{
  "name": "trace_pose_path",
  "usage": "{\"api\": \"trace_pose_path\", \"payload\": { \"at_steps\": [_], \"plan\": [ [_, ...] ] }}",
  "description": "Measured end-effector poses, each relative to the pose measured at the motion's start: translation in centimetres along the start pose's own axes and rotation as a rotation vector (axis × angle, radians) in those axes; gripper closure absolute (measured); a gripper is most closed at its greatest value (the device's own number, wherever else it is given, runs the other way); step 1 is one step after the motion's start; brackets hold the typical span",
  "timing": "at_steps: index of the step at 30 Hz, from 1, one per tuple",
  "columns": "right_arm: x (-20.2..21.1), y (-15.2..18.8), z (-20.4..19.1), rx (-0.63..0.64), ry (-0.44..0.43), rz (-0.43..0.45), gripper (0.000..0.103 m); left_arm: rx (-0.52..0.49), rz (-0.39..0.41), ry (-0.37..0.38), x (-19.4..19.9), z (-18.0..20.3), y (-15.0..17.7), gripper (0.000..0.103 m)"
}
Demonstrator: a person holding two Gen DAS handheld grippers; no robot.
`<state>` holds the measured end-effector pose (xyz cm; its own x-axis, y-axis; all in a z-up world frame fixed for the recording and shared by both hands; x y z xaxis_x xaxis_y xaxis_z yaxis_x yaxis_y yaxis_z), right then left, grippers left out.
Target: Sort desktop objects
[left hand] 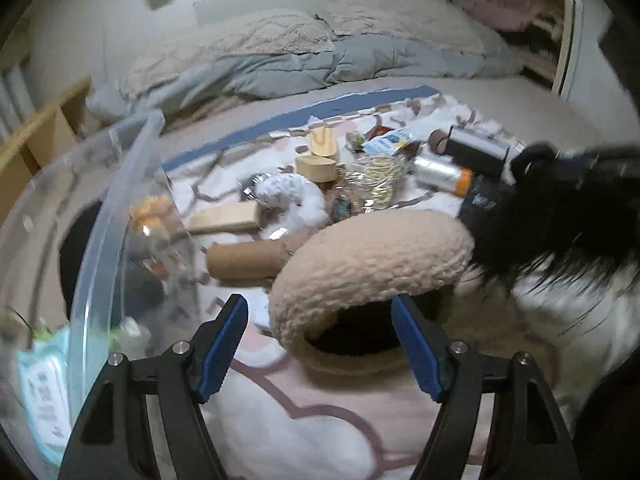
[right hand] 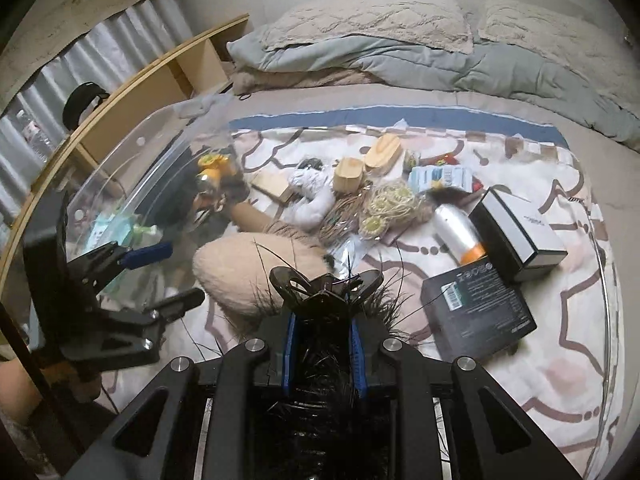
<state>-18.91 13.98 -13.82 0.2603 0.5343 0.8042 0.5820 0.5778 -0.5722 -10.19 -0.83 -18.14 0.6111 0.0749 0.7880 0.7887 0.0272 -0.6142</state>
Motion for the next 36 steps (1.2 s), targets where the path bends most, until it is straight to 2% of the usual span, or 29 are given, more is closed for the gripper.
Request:
{"api": "trace_pose_path", "payload": {
  "at_steps": [6, 8, 12, 14, 15, 18, 21, 22, 23, 26, 27, 29, 31, 33, 34, 35, 36],
  "plan": [
    [0.2, 0.2, 0.9, -0.024, 0.0, -0.002, 0.08, -0.169, 0.078, -0.121, -1.0, 1.0, -0.8, 0.029],
    [0.5, 0.2, 1.2, -0.032, -0.004, 0.002, 0.079, -0.212, 0.079, -0.147, -1.6, 1.4, -1.0, 0.038],
    [0.9, 0.2, 1.7, -0.043, -0.003, 0.011, 0.079, -0.267, 0.08, -0.152, -2.3, 2.6, -1.3, 0.048],
    [1.1, 0.2, 2.0, -0.049, -0.001, 0.015, 0.079, -0.28, 0.072, -0.15, -2.5, 3.1, -1.4, 0.063],
    [1.2, 0.3, 2.1, -0.05, 0.0, 0.017, 0.079, -0.282, 0.061, -0.145, -2.8, 3.3, -1.5, 0.066],
    [1.6, 0.3, 2.3, -0.055, 0.002, 0.024, 0.079, -0.279, 0.041, -0.145, -3.0, 3.5, -1.6, 0.075],
    [2.1, 0.4, 2.8, -0.064, 0.013, 0.033, 0.079, -0.162, -0.005, -0.093, -2.8, 2.7, -2.1, 0.081],
    [2.3, 0.5, 3.1, -0.07, 0.016, 0.038, 0.079, -0.111, -0.024, -0.068, -2.6, 2.3, -2.2, 0.089],
    [2.5, 0.6, 3.3, -0.076, 0.019, 0.041, 0.079, -0.05, -0.053, -0.031, -2.5, 1.9, -2.1, 0.102],
    [2.9, 0.7, 4.0, -0.092, 0.028, 0.048, 0.079, 0.143, -0.151, 0.087, -2.1, 0.8, -1.5, 0.102],
    [3.1, 0.9, 4.3, -0.099, 0.033, 0.05, 0.079, 0.177, -0.167, 0.105, -1.8, 0.6, -1.3, 0.102],
    [3.2, 1.1, 4.5, -0.103, 0.04, 0.048, 0.079, 0.175, -0.165, 0.1, -1.3, 0.8, -1.2, 0.102],
    [3.3, 1.2, 4.7, -0.11, 0.042, 0.046, 0.079, 0.098, -0.108, 0.031, -0.7, 1.1, -1.5, 0.102],
    [3.4, 1.2, 4.7, -0.115, 0.035, 0.047, 0.079, -0.052, -0.016, -0.065, 0.1, 2.0, -1.8, 0.099],
    [3.5, 1.2, 4.6, -0.115, 0.034, 0.049, 0.079, -0.146, 0.02, -0.123, 0.2, 2.6, -1.7, 0.088],
    [3.5, 1.2, 4.6, -0.113, 0.034, 0.05, 0.079, -0.196, 0.037, -0.149, 0.2, 2.8, -1.6, 0.07],
    [3.6, 1.2, 4.6, -0.111, 0.034, 0.051, 0.079, -0.25, 0.051, -0.165, 0.2, 3.4, -1.3, 0.061]
  ]
}}
Point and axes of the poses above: each gripper's, at about its wrist camera, not at the fingertips, and x roughly against the way its jaws point, z to its right, y to its underside, the point moved 6 cm from there along -x, roughly the way its jaws point, and after that the axes turned 10 degrees about x, right-handed, at the moved point
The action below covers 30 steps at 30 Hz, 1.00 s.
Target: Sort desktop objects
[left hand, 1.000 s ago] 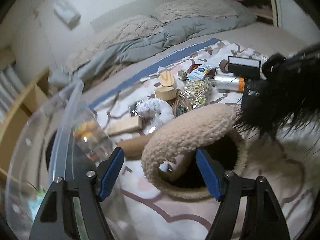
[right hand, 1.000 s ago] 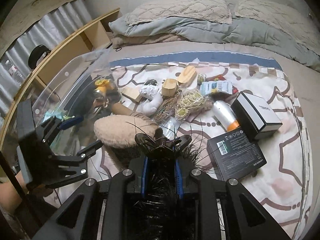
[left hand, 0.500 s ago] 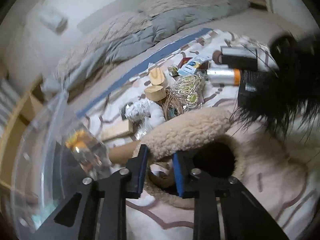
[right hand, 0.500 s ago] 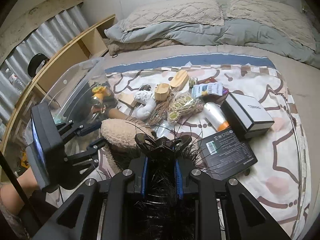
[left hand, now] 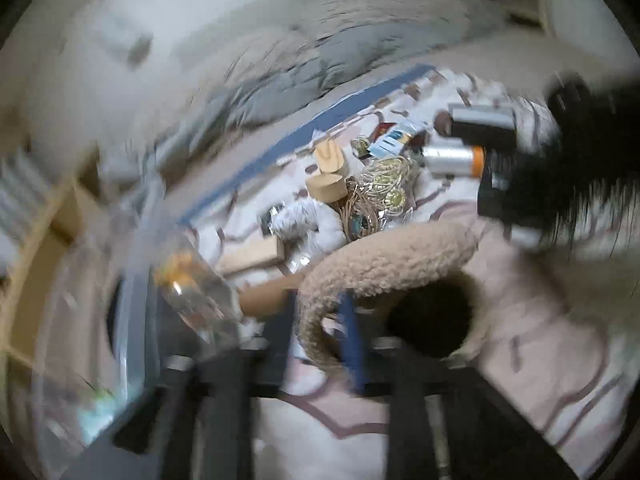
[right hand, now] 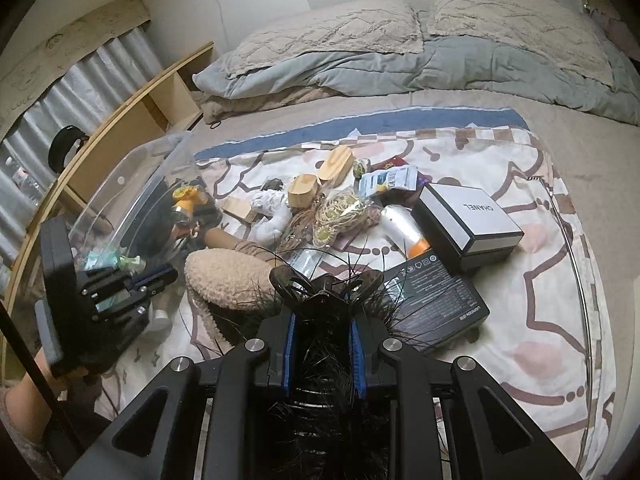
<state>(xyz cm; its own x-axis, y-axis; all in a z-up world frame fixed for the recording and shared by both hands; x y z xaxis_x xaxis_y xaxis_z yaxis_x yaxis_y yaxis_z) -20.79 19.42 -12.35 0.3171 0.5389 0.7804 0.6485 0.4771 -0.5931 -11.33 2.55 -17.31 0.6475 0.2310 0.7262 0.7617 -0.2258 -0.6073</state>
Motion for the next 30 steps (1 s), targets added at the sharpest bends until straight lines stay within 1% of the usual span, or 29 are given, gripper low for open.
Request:
{"api": "trace_pose_path", "payload": {
  "at_steps": [1, 4, 6, 8, 9, 15, 18, 19, 20, 21, 22, 23, 24, 25, 28, 30],
  "plan": [
    [0.1, 0.0, 0.0, 0.001, -0.001, 0.002, 0.08, -0.027, 0.009, -0.001, 0.0, 0.4, 0.1, 0.05],
    [0.1, -0.1, 0.1, -0.004, -0.008, 0.003, 0.079, -0.12, 0.028, 0.014, -0.2, 1.7, 0.3, 0.05],
    [0.1, 0.0, 0.3, -0.008, -0.011, 0.001, 0.079, -0.188, 0.044, 0.018, -0.3, 2.5, 0.3, 0.047],
    [0.1, 0.0, 0.4, -0.013, -0.017, 0.0, 0.079, -0.239, 0.061, 0.011, -0.6, 3.0, 0.3, 0.037],
    [0.1, 0.0, 0.5, -0.016, -0.02, 0.0, 0.079, -0.274, 0.071, 0.001, -0.9, 3.6, 0.3, 0.035],
    [0.1, 0.2, 0.5, -0.026, -0.034, -0.002, 0.079, -0.388, 0.08, -0.025, -2.8, 5.3, 0.0, 0.035],
    [0.2, 0.2, 0.5, -0.027, -0.034, -0.001, 0.079, -0.421, 0.069, -0.042, -3.9, 6.1, -0.2, 0.035],
    [0.2, 0.2, 0.5, -0.028, -0.035, 0.0, 0.079, -0.424, 0.066, -0.043, -4.2, 6.3, -0.3, 0.035],
    [0.2, 0.2, 0.6, -0.028, -0.034, 0.002, 0.079, -0.422, 0.057, -0.042, -4.4, 6.4, -0.5, 0.037],
    [0.2, 0.2, 0.7, -0.028, -0.033, 0.003, 0.079, -0.409, 0.045, -0.034, -4.6, 6.4, -0.7, 0.041],
    [0.2, 0.2, 0.7, -0.029, -0.033, 0.003, 0.079, -0.386, 0.04, -0.027, -4.7, 6.2, -1.0, 0.053],
    [0.2, 0.2, 0.8, -0.031, -0.033, 0.003, 0.079, -0.367, 0.038, -0.024, -4.6, 6.1, -1.2, 0.06],
    [0.2, 0.2, 0.9, -0.032, -0.034, 0.002, 0.079, -0.336, 0.031, -0.015, -4.6, 5.8, -1.4, 0.06],
    [0.1, 0.2, 1.0, -0.034, -0.033, 0.001, 0.079, -0.288, 0.016, 0.007, -4.5, 5.3, -1.7, 0.062],
    [0.0, 0.4, 1.1, -0.03, -0.025, -0.007, 0.079, -0.194, -0.015, 0.039, -4.4, 4.4, -1.9, 0.066],
    [0.0, 0.6, 1.2, -0.027, -0.023, -0.012, 0.079, -0.11, -0.042, 0.063, -4.2, 3.5, -2.0, 0.067]
  ]
}}
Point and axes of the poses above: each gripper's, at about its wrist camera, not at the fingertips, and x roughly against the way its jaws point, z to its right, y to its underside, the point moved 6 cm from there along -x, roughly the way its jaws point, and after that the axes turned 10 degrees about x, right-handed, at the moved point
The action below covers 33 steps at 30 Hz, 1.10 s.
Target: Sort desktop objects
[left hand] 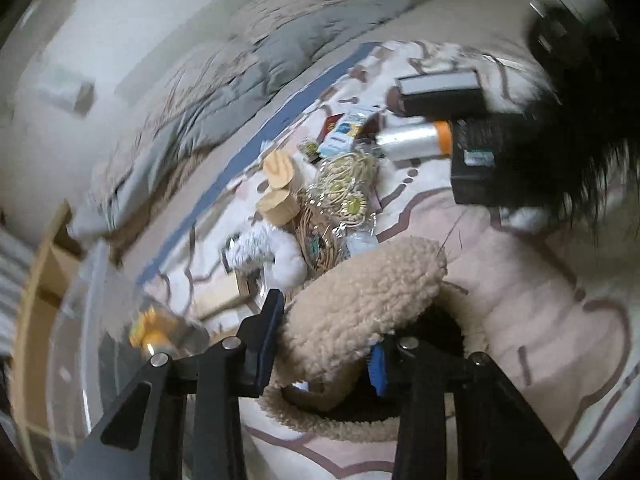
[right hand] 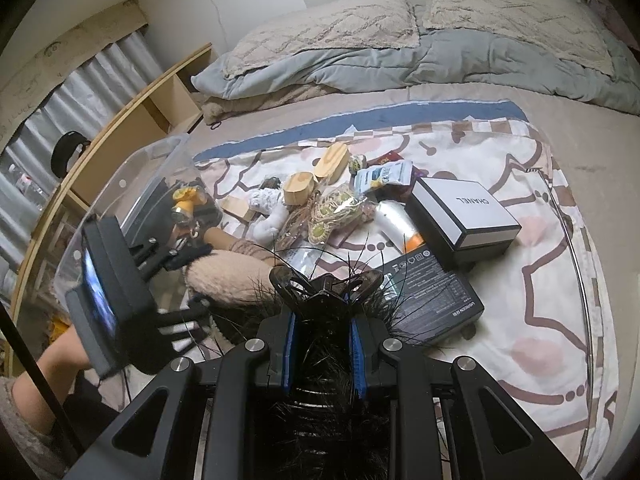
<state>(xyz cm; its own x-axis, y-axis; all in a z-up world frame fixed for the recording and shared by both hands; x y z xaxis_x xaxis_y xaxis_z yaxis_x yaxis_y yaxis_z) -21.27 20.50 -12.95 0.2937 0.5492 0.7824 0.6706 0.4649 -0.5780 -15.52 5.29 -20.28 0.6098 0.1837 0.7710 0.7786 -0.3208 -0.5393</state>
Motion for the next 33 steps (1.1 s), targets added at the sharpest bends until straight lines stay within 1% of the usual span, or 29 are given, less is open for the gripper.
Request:
{"api": "trace_pose_path", "payload": {
  "at_steps": [2, 4, 5, 9, 12, 14, 17, 18, 20, 22, 24, 25, 27, 30, 31, 32, 33],
  "plan": [
    [0.1, 0.1, 0.0, 0.004, 0.003, 0.0, 0.079, 0.093, -0.025, 0.028, 0.2, -0.9, 0.1, 0.067],
    [0.2, 0.1, 0.0, 0.008, 0.009, 0.003, 0.079, 0.23, -0.068, 0.091, 0.6, -2.2, 0.4, 0.069],
    [0.3, 0.1, 0.0, 0.008, 0.01, 0.005, 0.079, 0.274, -0.085, 0.116, 0.7, -2.4, 0.6, 0.072],
    [0.7, 0.1, 0.0, 0.006, 0.016, 0.014, 0.079, 0.529, -0.193, 0.286, 1.2, -3.4, 1.9, 0.08],
    [1.0, 0.2, 0.0, 0.008, 0.024, 0.019, 0.079, 0.63, -0.252, 0.343, 1.5, -3.2, 3.0, 0.082],
    [0.9, 0.5, 0.0, 0.017, 0.036, 0.011, 0.079, 0.677, -0.296, 0.347, 1.4, -2.9, 4.0, 0.082],
    [0.2, 1.2, 0.1, 0.034, 0.051, -0.019, 0.079, 0.716, -0.348, 0.344, 0.9, -2.9, 5.3, 0.081],
    [-0.4, 1.6, 0.1, 0.044, 0.055, -0.04, 0.079, 0.716, -0.368, 0.336, 0.6, -2.7, 5.8, 0.081],
    [-1.2, 2.2, 0.1, 0.064, 0.05, -0.066, 0.079, 0.705, -0.381, 0.323, 0.4, -2.9, 6.4, 0.081],
    [-2.0, 2.8, -0.2, 0.112, 0.041, -0.075, 0.079, 0.7, -0.389, 0.315, 0.1, -3.0, 6.8, 0.079],
    [-2.5, 3.5, -0.3, 0.157, 0.07, -0.07, 0.08, 0.71, -0.392, 0.31, -0.1, -3.1, 6.9, 0.078],
    [-2.8, 3.8, -0.3, 0.173, 0.085, -0.072, 0.079, 0.711, -0.395, 0.307, -0.3, -3.2, 7.0, 0.075],
    [-3.4, 4.5, -0.2, 0.209, 0.104, -0.092, 0.079, 0.707, -0.397, 0.31, -0.3, -3.3, 7.0, 0.074],
    [-3.8, 5.4, 0.2, 0.224, 0.106, -0.12, 0.08, 0.685, -0.395, 0.305, -0.2, -3.1, 7.0, 0.074],
    [-3.9, 5.7, 0.4, 0.227, 0.103, -0.131, 0.079, 0.674, -0.393, 0.303, -0.1, -3.0, 7.0, 0.07],
    [-3.9, 6.0, 0.6, 0.228, 0.099, -0.143, 0.079, 0.666, -0.393, 0.304, -0.1, -2.8, 7.0, 0.063],
    [-3.9, 6.2, 0.7, 0.227, 0.096, -0.149, 0.079, 0.659, -0.392, 0.307, 0.0, -2.7, 7.1, 0.061]
  ]
}}
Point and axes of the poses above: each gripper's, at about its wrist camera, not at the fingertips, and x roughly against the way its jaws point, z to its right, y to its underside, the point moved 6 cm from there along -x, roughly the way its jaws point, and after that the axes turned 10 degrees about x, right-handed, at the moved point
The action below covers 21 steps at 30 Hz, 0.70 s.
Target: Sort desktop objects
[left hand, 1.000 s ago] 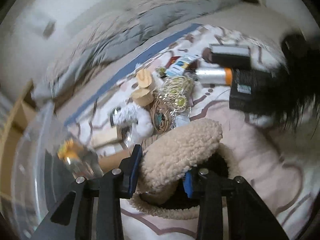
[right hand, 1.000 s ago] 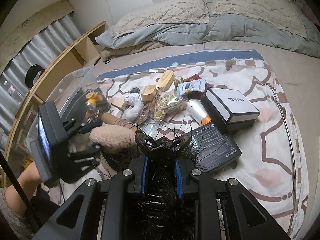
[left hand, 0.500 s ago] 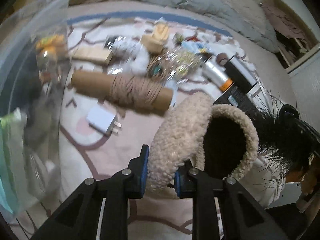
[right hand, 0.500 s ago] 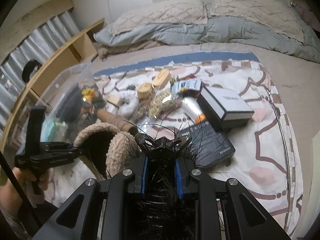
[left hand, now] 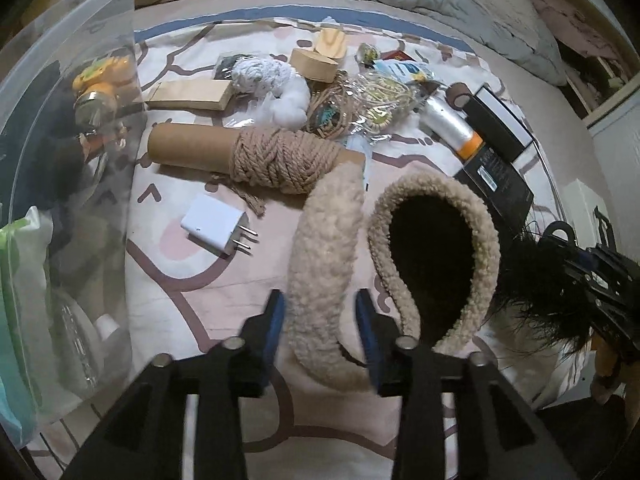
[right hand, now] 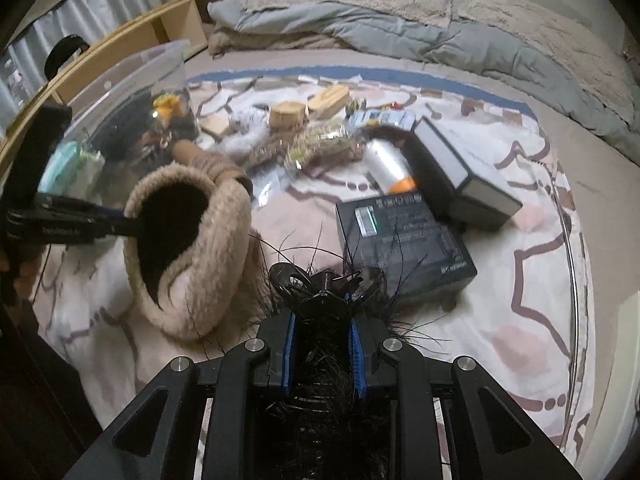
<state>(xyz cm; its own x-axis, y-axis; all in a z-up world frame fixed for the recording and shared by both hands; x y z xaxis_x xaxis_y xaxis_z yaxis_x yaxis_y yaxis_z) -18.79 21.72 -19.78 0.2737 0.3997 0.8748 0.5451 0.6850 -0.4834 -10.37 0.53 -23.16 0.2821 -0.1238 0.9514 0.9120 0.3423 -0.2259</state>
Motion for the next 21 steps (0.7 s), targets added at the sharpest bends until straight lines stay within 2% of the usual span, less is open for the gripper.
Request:
{"api": "trace_pose_path", "payload": {
  "at_steps": [5, 11, 16, 21],
  "plan": [
    [-0.6, 1.5, 0.0, 0.012, -0.017, -0.053, 0.079, -0.023, -0.014, -0.026, -0.7, 0.2, 0.6, 0.061],
    [-0.6, 3.0, -0.3, 0.048, 0.016, -0.106, 0.079, -0.034, -0.027, -0.062, -1.6, -0.1, 0.9, 0.061],
    [-0.9, 4.4, 0.2, 0.021, 0.005, -0.159, 0.075, -0.037, -0.034, -0.079, -2.4, -0.1, 1.1, 0.061],
    [-1.0, 5.1, 0.5, 0.005, 0.008, -0.174, 0.075, -0.059, -0.04, -0.107, -3.3, 0.1, 1.3, 0.061]
  ]
}}
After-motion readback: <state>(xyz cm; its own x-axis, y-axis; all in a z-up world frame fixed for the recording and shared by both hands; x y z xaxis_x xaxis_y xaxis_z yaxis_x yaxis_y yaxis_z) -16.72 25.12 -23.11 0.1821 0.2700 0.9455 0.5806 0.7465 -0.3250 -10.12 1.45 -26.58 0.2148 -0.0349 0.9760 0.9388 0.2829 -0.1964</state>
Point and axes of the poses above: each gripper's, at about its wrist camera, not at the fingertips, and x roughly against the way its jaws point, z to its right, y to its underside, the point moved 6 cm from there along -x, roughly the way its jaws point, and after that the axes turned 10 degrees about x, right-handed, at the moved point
